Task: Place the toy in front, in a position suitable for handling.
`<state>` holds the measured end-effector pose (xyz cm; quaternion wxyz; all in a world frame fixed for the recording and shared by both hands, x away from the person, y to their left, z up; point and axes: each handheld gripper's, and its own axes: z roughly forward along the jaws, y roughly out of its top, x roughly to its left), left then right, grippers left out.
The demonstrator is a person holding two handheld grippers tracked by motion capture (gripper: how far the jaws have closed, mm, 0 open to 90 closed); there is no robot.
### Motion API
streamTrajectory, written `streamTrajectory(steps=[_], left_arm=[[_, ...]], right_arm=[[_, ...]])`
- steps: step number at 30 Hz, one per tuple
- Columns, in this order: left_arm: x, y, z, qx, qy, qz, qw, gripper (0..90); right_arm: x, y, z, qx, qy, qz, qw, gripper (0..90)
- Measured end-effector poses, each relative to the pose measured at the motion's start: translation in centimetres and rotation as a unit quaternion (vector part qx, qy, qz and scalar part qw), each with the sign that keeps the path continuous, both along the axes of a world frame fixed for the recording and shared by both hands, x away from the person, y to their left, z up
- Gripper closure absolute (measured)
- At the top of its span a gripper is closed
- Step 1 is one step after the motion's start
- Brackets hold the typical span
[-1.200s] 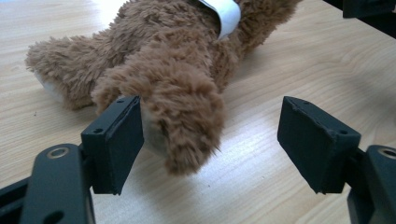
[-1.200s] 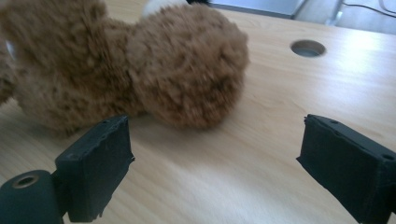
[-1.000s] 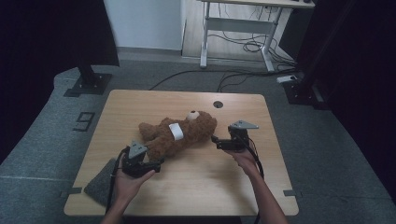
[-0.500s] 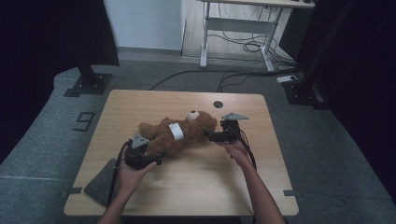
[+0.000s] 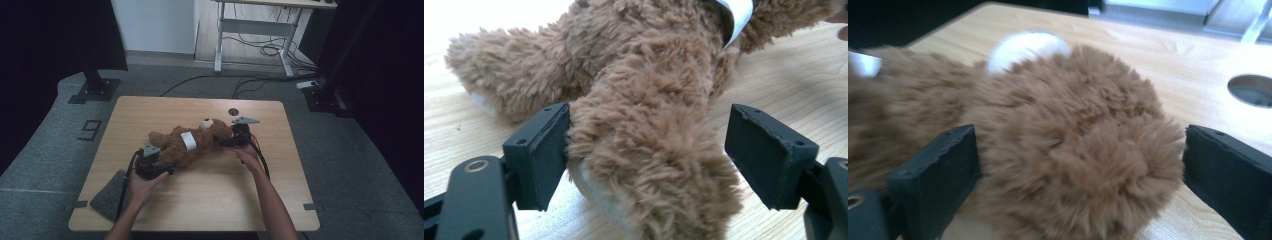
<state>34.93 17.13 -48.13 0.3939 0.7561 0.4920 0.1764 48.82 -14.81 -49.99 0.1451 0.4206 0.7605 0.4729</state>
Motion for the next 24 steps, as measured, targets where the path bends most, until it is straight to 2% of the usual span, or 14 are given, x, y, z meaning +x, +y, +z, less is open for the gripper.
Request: streamTrajectory(steps=[2,5,7,8,12,13,15,16,17,18,19,20,22,24], left_arm=[[0.0,0.0,-0.1,0.0,0.002,0.002,1.0,21.7],[0.2,0.2,-0.4,0.0,0.006,0.005,1.0,23.9],[0.3,0.3,-0.6,0.002,0.008,0.005,1.0,29.8],[0.3,0.1,-0.9,0.005,0.014,-0.004,0.9999,31.3],[0.2,0.1,-1.0,0.006,0.013,-0.01,0.9998,35.6],[0.2,0.1,-1.0,0.002,0.011,-0.011,0.9999,39.2],[0.2,0.1,-1.0,0.002,0.009,-0.013,0.9999,45.5],[0.1,0.1,-1.0,0.002,0.001,-0.012,0.9999,49.7],[0.1,0.1,-1.0,0.002,0.001,-0.012,0.9999,53.0],[0.1,0.2,-1.0,-0.001,-0.002,-0.012,0.9999,55.6],[0.1,0.2,-1.0,-0.004,-0.004,-0.012,0.9999,55.6],[0.1,0.3,-1.1,-0.006,-0.007,-0.012,0.9999,59.6],[0.0,0.4,-1.0,-0.009,-0.013,-0.012,0.9998,62.1],[0.0,0.4,-1.0,-0.009,-0.014,-0.012,0.9998,63.7]], right_arm=[[0.4,0.1,-0.5,0.005,0.007,0.005,0.9999,0.0],[0.6,0.2,-0.6,0.014,0.006,0.004,0.9999,0.0],[0.8,0.3,-0.7,0.017,0.008,0.006,0.9998,0.0],[0.9,0.5,-1.0,0.019,0.015,0.024,0.9994,8.7],[0.8,0.7,-1.0,0.009,0.005,0.034,0.9994,15.9],[0.8,0.8,-0.8,-0.005,0.004,0.036,0.9993,23.5],[0.8,1.0,-0.7,-0.016,0.0,0.038,0.9991,31.9],[0.7,1.1,-0.6,-0.019,-0.002,0.039,0.9991,36.2],[0.7,1.1,-0.6,-0.019,-0.002,0.039,0.9991,36.2],[0.4,1.5,-0.5,-0.03,-0.012,0.039,0.9987,42.1],[0.4,1.5,-0.5,-0.03,-0.012,0.039,0.9987,42.1],[0.2,1.7,-0.4,-0.037,-0.022,0.038,0.9983,45.1],[-0.1,1.6,-0.3,-0.043,-0.031,0.043,0.9977,47.9],[-0.2,1.5,-0.2,-0.043,-0.038,0.046,0.9973,49.6]])
